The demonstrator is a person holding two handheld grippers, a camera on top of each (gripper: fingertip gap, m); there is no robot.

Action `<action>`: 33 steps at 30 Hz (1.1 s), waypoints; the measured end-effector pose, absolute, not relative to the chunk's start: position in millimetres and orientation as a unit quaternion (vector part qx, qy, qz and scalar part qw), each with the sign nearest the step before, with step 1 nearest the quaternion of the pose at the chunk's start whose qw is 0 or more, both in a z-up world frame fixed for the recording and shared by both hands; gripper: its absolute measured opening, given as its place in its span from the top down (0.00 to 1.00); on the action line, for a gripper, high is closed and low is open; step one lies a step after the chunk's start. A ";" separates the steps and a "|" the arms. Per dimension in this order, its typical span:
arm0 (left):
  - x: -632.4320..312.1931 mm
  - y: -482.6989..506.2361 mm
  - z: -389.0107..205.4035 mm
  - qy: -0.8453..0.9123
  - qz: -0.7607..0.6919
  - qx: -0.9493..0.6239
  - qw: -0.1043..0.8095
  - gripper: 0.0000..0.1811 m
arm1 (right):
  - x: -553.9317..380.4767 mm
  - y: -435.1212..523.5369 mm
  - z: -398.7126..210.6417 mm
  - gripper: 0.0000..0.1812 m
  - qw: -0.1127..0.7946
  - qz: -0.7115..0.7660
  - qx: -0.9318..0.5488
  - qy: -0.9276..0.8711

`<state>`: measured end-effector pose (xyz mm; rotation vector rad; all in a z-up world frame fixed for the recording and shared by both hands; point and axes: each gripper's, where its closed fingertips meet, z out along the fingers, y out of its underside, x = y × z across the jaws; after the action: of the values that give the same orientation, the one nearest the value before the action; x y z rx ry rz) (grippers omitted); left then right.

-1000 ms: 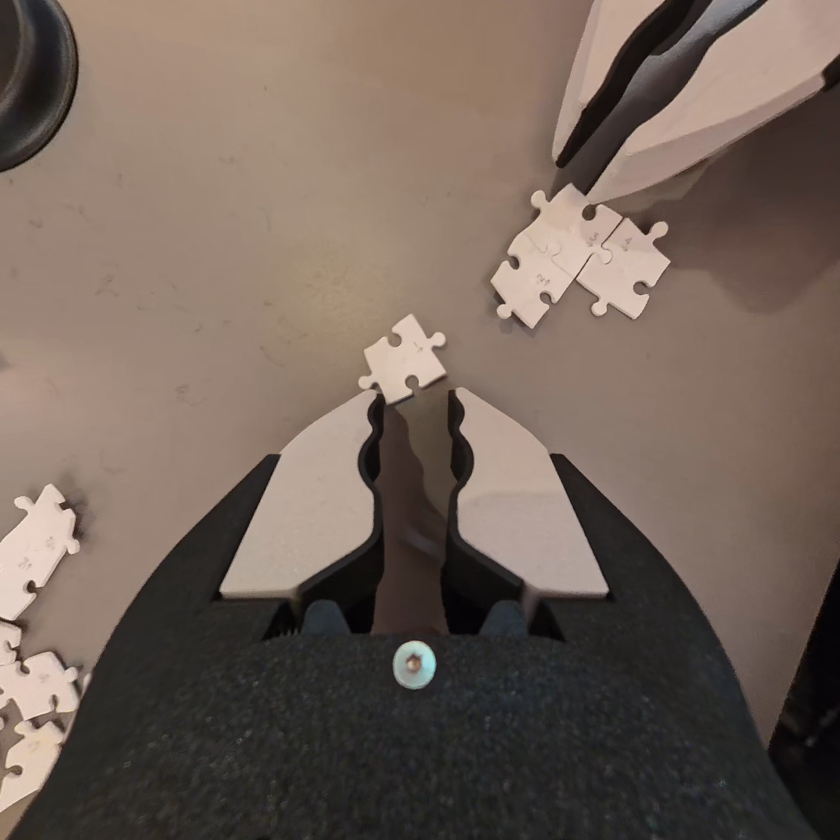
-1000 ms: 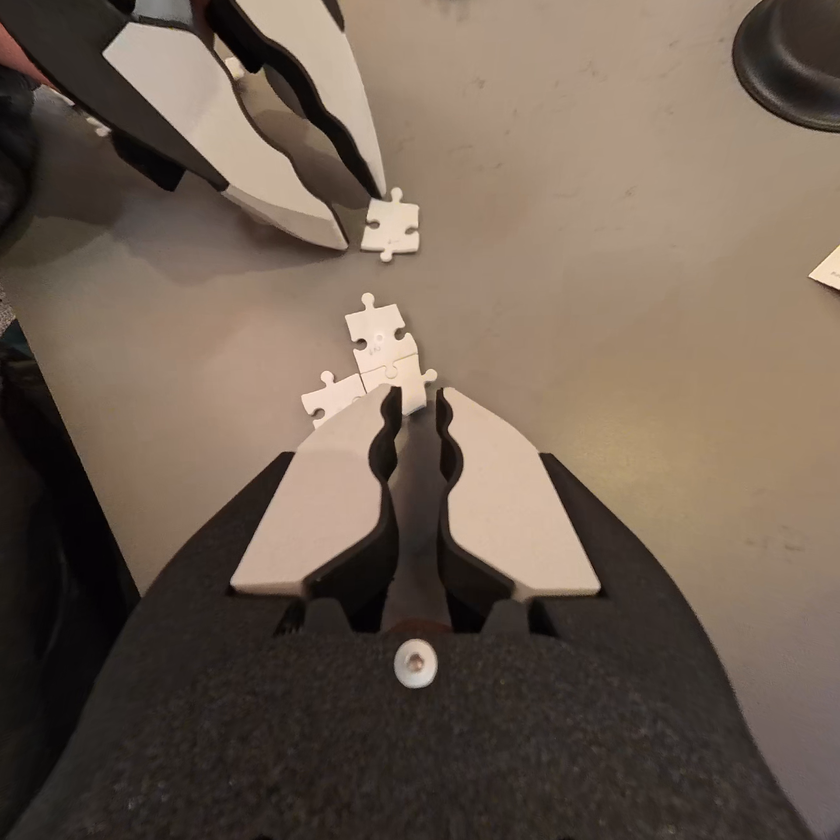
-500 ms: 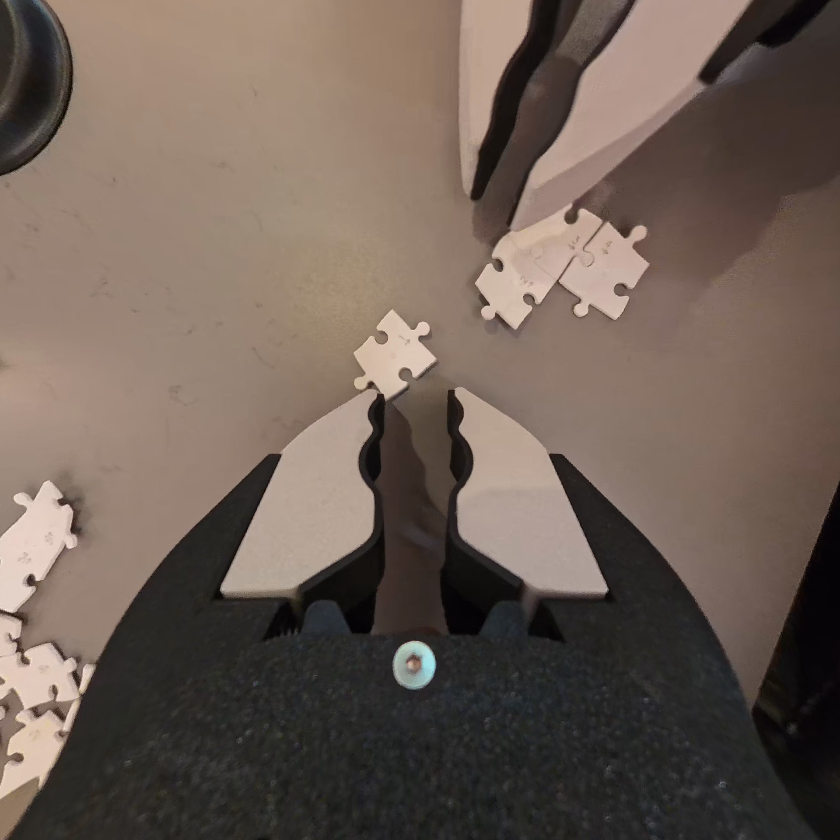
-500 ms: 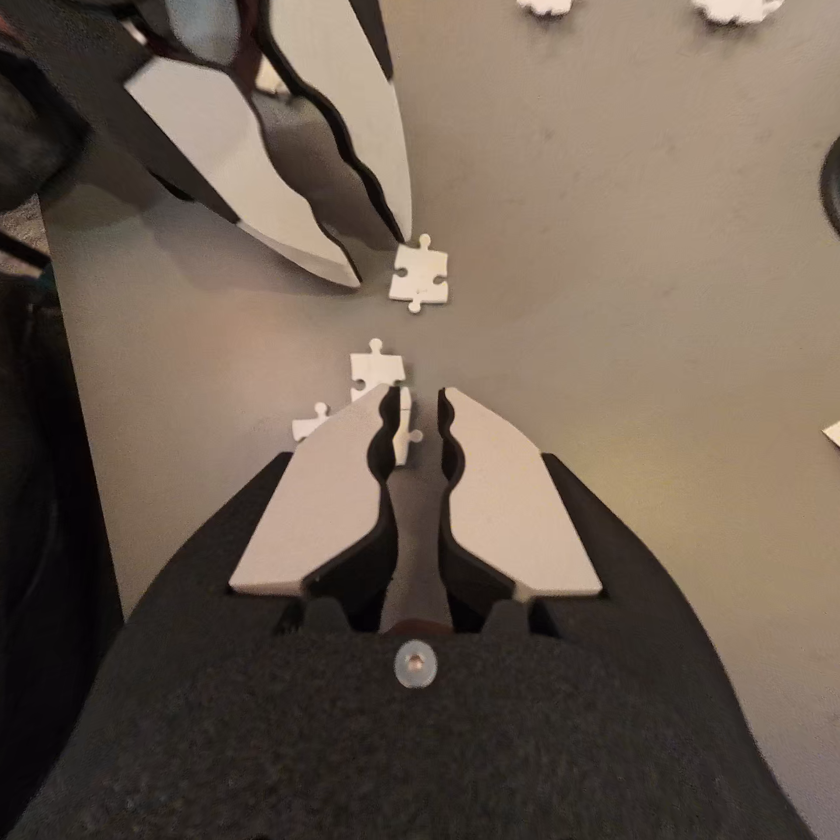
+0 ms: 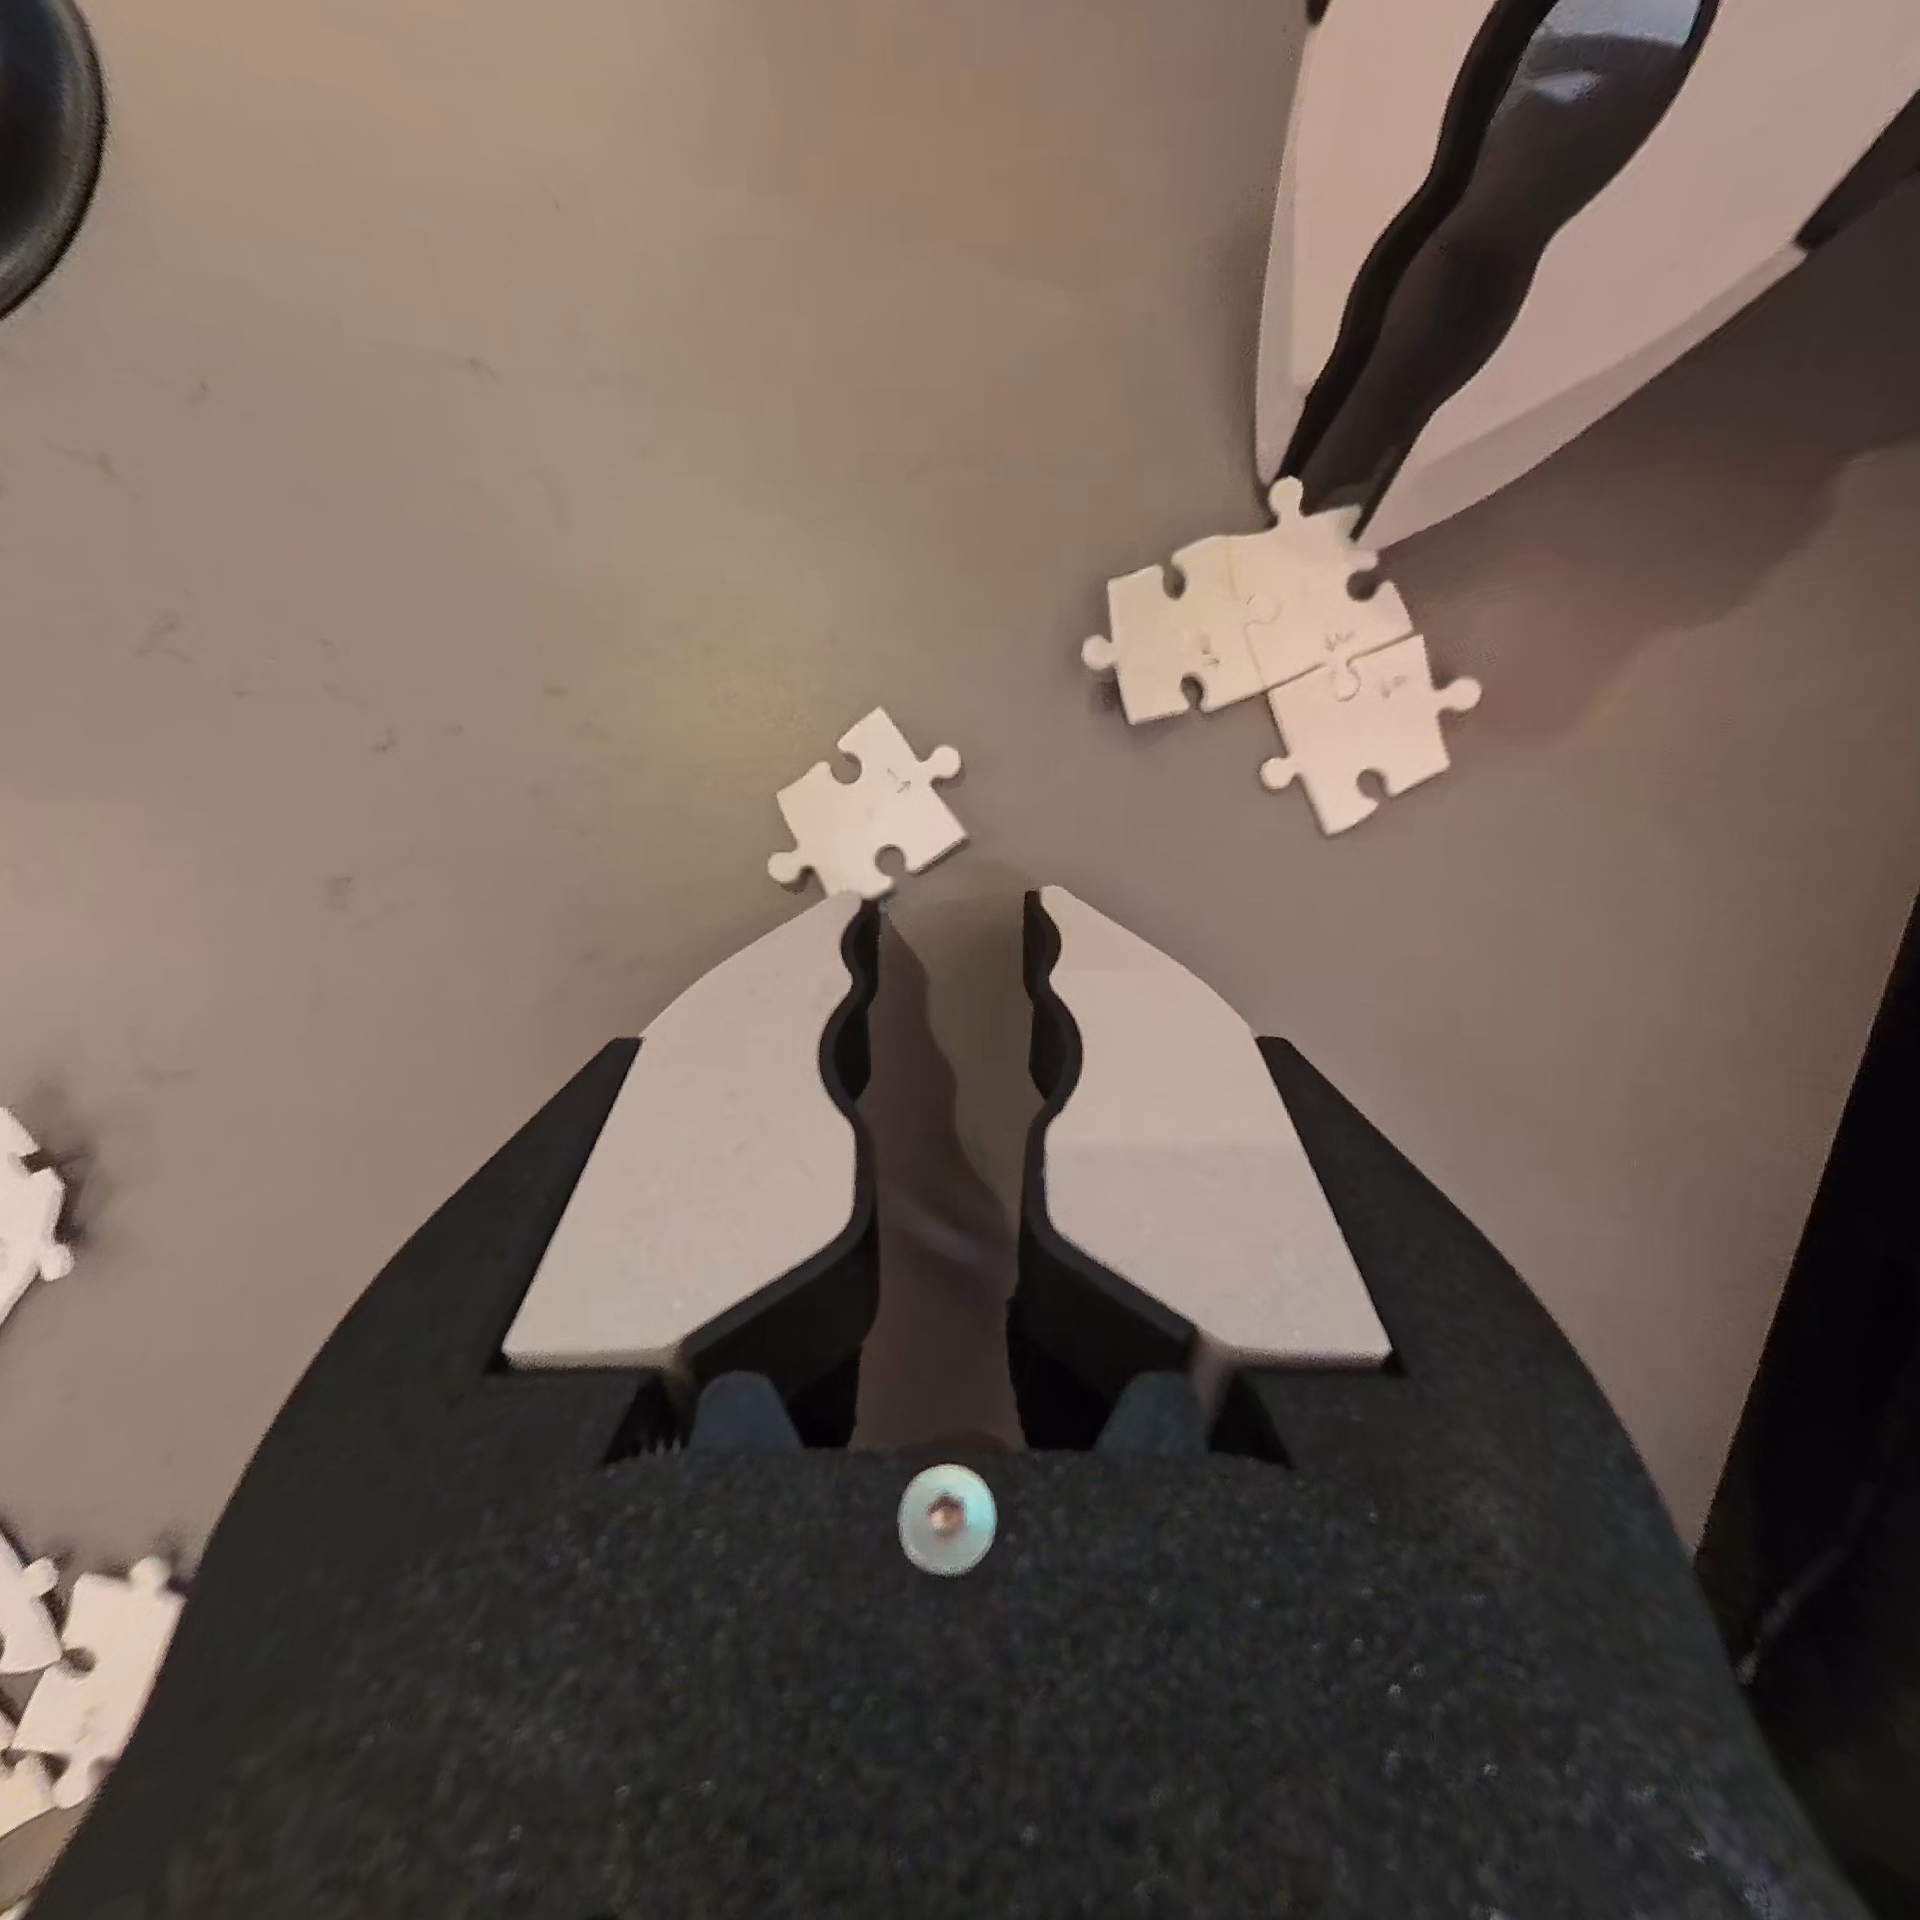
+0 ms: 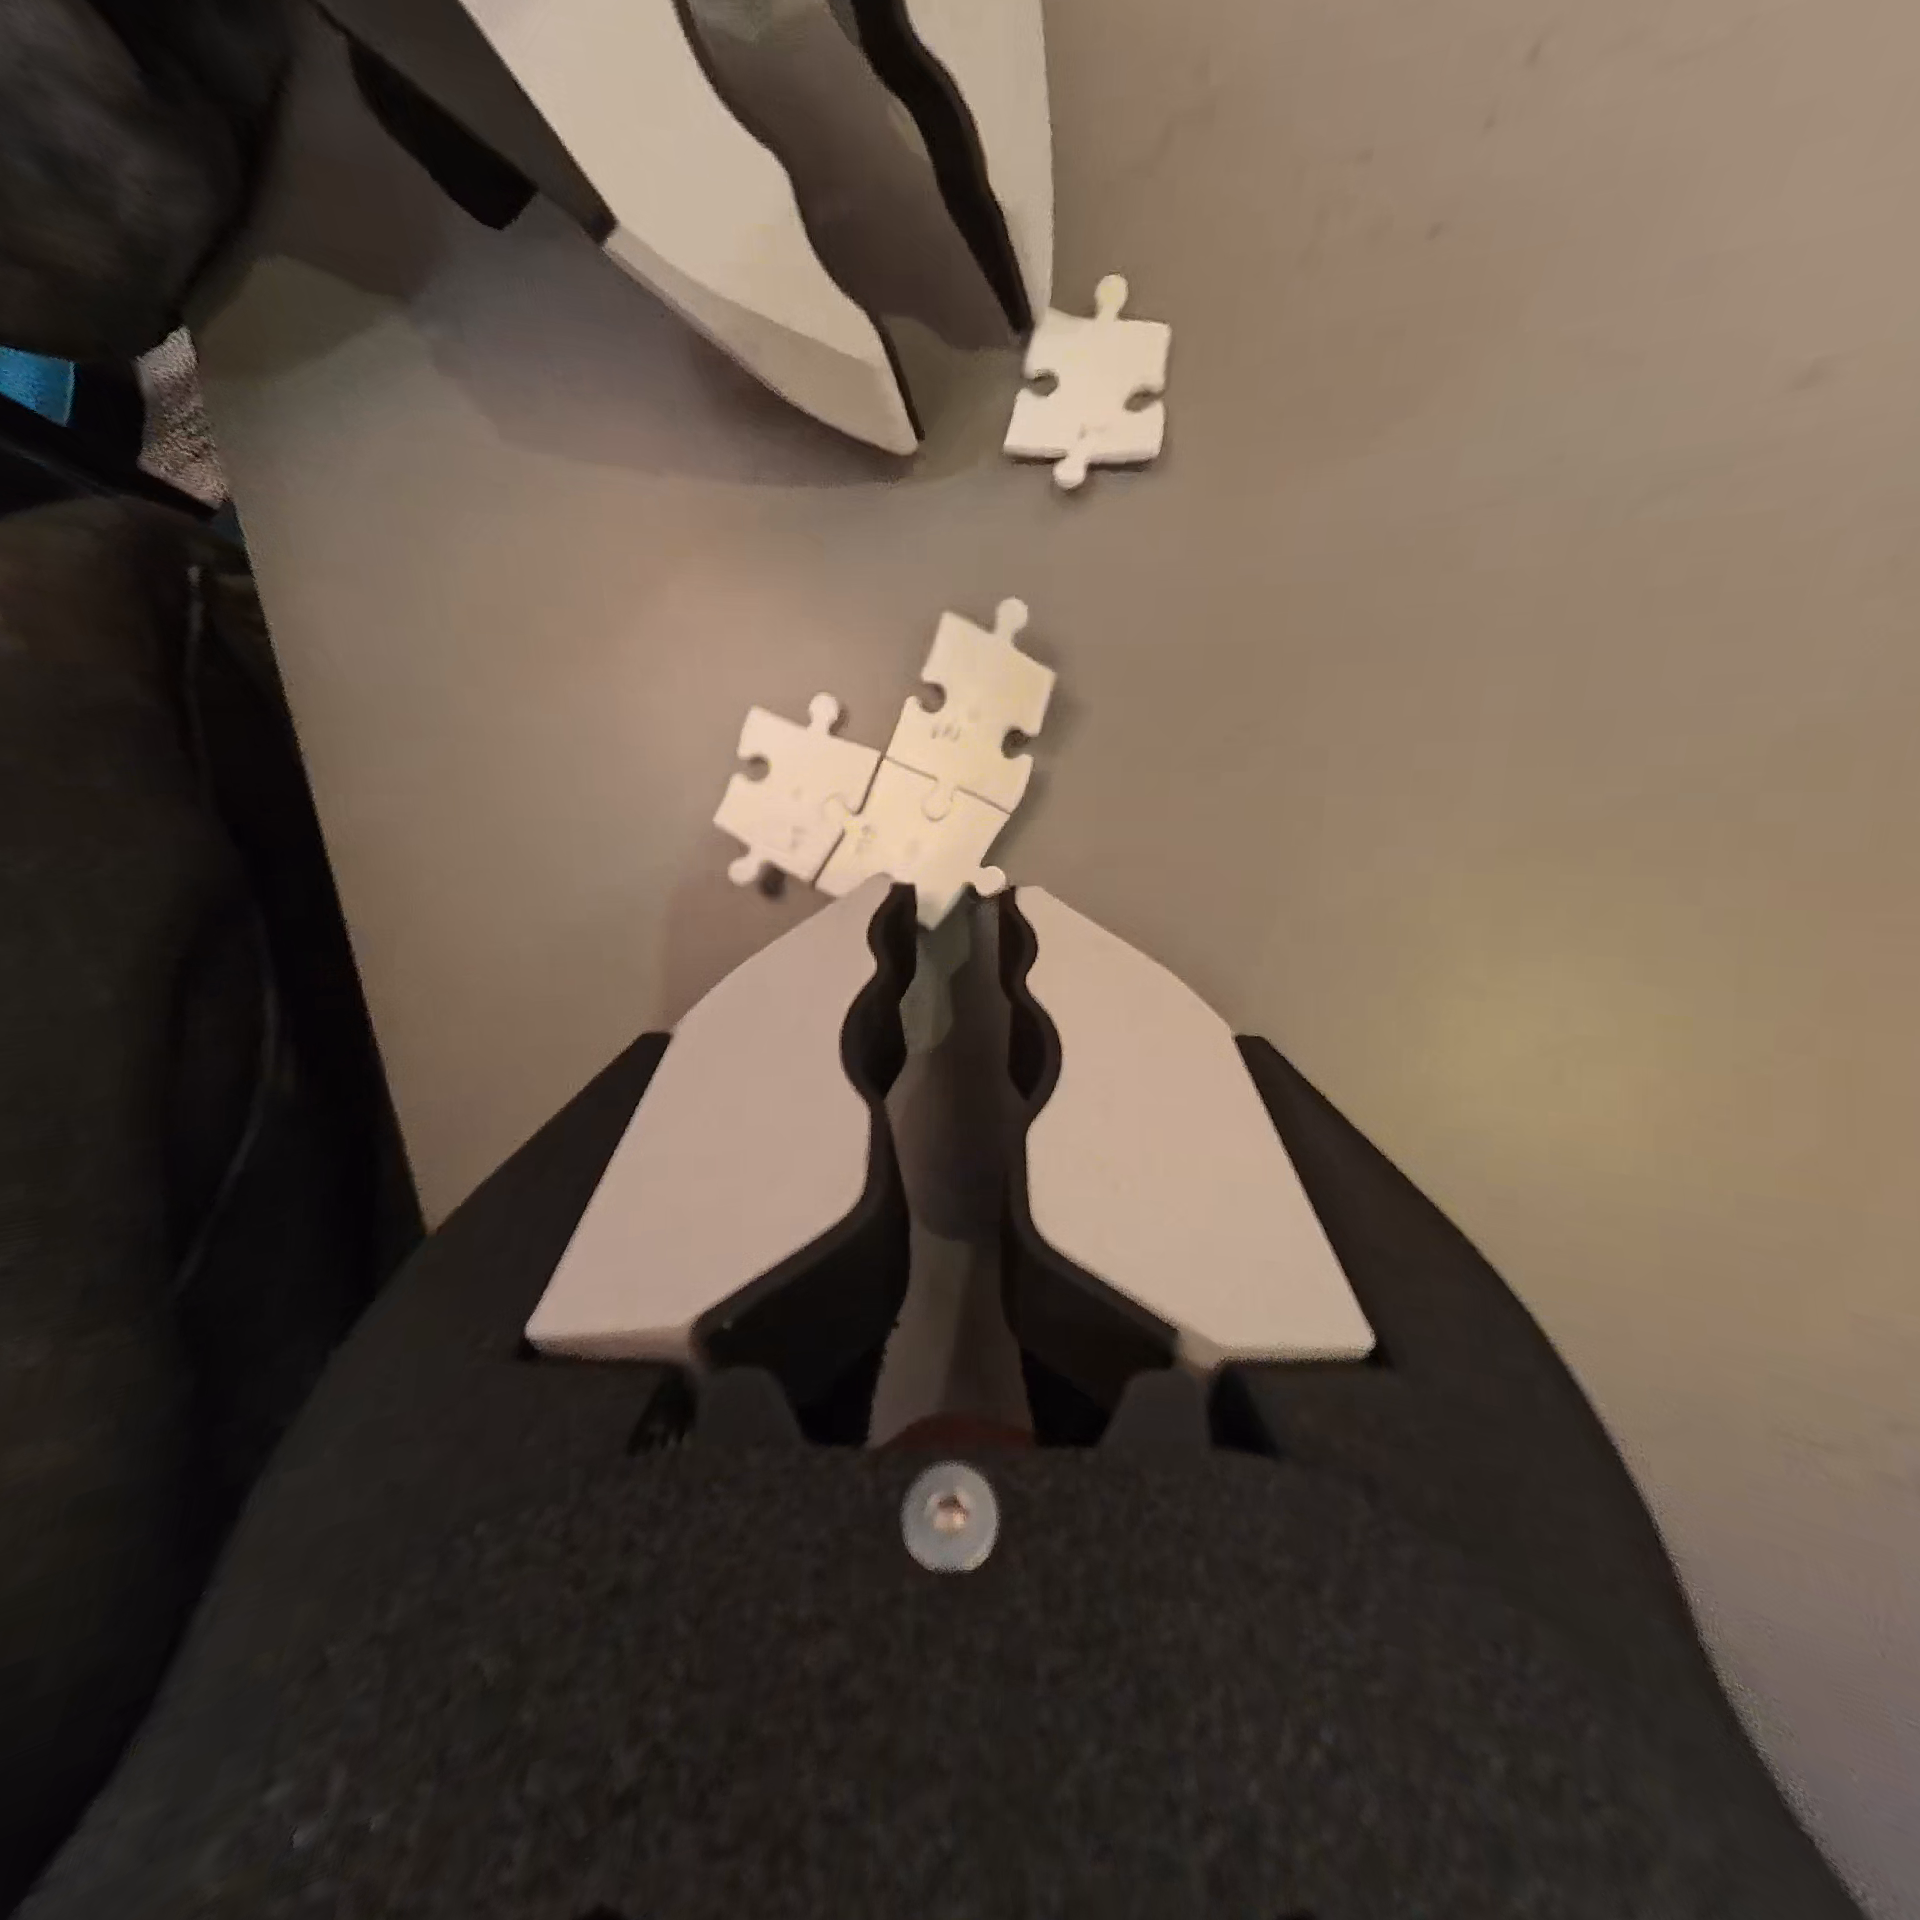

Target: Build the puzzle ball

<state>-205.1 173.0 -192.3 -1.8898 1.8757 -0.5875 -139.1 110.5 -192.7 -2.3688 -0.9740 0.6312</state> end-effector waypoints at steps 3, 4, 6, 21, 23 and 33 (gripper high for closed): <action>-205.2 168.5 -193.0 0.678 -0.209 -0.675 0.201 0.86 | -142.0 102.8 -191.2 0.92 0.256 0.239 -0.870 -0.346; -205.1 166.9 -192.6 0.679 -0.211 -0.675 0.199 0.86 | -142.4 100.7 -190.8 0.92 0.257 0.239 -0.872 -0.343; -204.3 164.7 -190.0 0.680 -0.216 -0.672 0.198 0.86 | -142.3 99.9 -187.7 0.92 0.267 0.232 -0.872 -0.338; -175.1 202.9 -186.1 0.676 -0.186 -0.677 0.225 0.88 | -172.6 109.1 -188.0 1.00 0.314 0.202 -0.844 -0.384; -179.1 204.9 -191.6 0.674 -0.176 -0.682 0.221 0.90 | -171.7 109.0 -193.1 1.00 0.312 0.191 -0.848 -0.383; -205.8 201.4 -182.4 0.650 -0.184 -0.700 0.230 0.91 | -162.8 108.1 -176.9 1.00 0.338 0.195 -0.847 -0.362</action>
<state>-205.8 201.4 -182.4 -1.9260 1.7891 -0.5068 -162.8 108.1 -176.9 -2.2053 -0.9422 0.5073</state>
